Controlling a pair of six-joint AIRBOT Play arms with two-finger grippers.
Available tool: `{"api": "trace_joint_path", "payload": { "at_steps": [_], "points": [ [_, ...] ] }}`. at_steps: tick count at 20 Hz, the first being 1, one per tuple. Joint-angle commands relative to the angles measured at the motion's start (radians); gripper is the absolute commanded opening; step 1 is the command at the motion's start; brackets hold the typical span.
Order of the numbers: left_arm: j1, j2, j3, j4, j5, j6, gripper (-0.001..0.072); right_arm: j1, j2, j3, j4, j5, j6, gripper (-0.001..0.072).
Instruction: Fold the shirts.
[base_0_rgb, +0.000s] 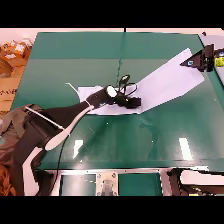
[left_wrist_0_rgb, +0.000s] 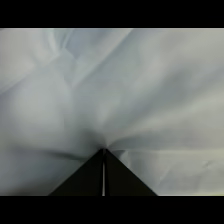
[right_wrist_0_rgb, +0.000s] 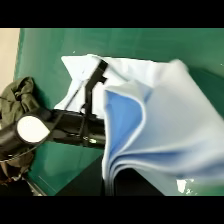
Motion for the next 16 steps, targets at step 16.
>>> {"api": "trace_joint_path", "payload": {
  "at_steps": [16],
  "points": [
    [0.53, 0.267, 0.467, 0.56, -0.897, -0.024, 0.0026, 0.518, -0.026, -0.107, 0.015, -0.366, 0.143, 0.0014]
  ]
}}
